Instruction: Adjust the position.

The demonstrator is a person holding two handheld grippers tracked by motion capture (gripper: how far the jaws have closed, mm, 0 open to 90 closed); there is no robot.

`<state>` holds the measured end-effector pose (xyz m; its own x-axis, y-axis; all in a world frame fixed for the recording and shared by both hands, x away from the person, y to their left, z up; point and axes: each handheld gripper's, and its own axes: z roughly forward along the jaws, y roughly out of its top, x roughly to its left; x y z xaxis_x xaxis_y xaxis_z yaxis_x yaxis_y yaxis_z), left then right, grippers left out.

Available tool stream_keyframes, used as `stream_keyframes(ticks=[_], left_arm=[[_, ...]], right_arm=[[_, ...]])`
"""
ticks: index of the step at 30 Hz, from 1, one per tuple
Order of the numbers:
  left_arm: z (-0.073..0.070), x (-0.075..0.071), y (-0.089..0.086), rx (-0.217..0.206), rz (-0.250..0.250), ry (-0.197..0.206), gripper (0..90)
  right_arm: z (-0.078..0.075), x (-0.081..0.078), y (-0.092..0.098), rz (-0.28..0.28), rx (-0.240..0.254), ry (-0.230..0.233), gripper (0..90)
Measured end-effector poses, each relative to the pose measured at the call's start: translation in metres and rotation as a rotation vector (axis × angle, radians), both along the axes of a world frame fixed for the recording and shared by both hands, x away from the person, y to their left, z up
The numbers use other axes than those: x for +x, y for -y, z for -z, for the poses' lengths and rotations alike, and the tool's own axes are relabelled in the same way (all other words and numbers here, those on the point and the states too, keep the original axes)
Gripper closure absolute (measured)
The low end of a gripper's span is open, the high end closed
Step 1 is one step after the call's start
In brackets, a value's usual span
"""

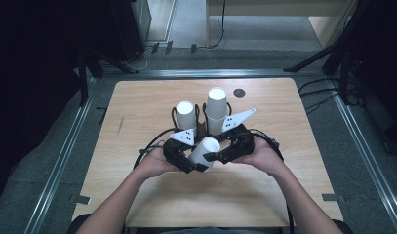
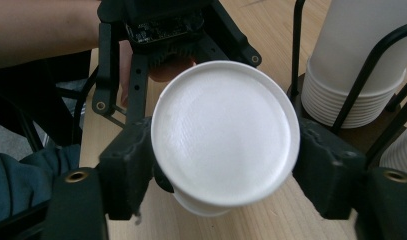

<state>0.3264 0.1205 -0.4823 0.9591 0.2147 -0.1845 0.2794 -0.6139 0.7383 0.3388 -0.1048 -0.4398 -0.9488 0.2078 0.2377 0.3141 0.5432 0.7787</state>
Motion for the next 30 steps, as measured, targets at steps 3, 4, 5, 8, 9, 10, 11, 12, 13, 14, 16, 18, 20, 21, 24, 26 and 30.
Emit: stream_keyframes(ticks=[3,4,5,8,9,10,11,12,13,14,16,18,20,21,24,26,30], left_arm=[[-0.002,0.003,-0.005,0.011,-0.011,-0.036,33.7],[-0.003,0.004,-0.006,0.034,-0.009,-0.052,33.3],[-0.005,0.003,-0.009,0.047,-0.011,-0.041,33.1],[-0.011,0.004,-0.021,0.052,-0.032,-0.034,33.1],[-0.014,0.004,-0.024,0.053,-0.035,-0.029,33.1],[-0.016,0.004,-0.025,0.055,-0.046,-0.02,33.0],[-0.018,0.004,-0.026,0.058,-0.055,-0.009,32.9],[-0.021,0.004,-0.028,0.064,-0.062,-0.002,32.9],[-0.023,0.003,-0.028,0.073,-0.069,0.008,32.9],[-0.024,0.003,-0.028,0.087,-0.073,0.014,32.8],[-0.027,0.004,-0.027,0.118,-0.069,0.029,32.6],[-0.028,0.004,-0.025,0.147,-0.074,0.037,32.6],[-0.029,0.005,-0.024,0.178,-0.075,0.044,32.5],[-0.03,0.006,-0.023,0.198,-0.072,0.046,32.5],[-0.03,0.008,-0.021,0.238,-0.079,0.044,32.5],[-0.03,0.009,-0.017,0.275,-0.079,0.049,32.5],[-0.028,0.012,-0.01,0.336,-0.076,0.055,32.4]], right_arm=[[0.0,0.002,0.003,0.012,0.0,0.02,25.8],[0.0,0.002,0.003,0.011,0.0,0.022,25.3],[0.001,0.002,0.004,0.011,-0.002,0.023,25.3],[0.005,0.002,0.005,0.008,-0.032,0.027,25.3],[0.007,0.002,0.004,0.003,-0.041,0.028,25.3],[0.008,0.002,0.003,-0.002,-0.051,0.027,25.3],[0.009,0.002,0.003,-0.006,-0.061,0.031,25.3],[0.011,0.001,0.002,-0.011,-0.075,0.04,25.3],[0.013,0.0,0.001,-0.013,-0.086,0.045,25.3],[0.014,0.0,0.001,-0.019,-0.094,0.049,25.3],[0.016,-0.002,0.0,-0.023,-0.105,0.055,25.3],[0.018,-0.002,0.0,-0.027,-0.109,0.062,25.3],[0.02,-0.002,0.002,-0.022,-0.127,0.061,25.3],[0.021,-0.002,0.002,-0.023,-0.132,0.065,25.3],[0.025,-0.002,0.004,-0.021,-0.146,0.064,25.3],[0.027,-0.004,0.005,-0.02,-0.154,0.074,25.5],[0.029,-0.004,0.006,-0.012,-0.166,0.076,25.5]])
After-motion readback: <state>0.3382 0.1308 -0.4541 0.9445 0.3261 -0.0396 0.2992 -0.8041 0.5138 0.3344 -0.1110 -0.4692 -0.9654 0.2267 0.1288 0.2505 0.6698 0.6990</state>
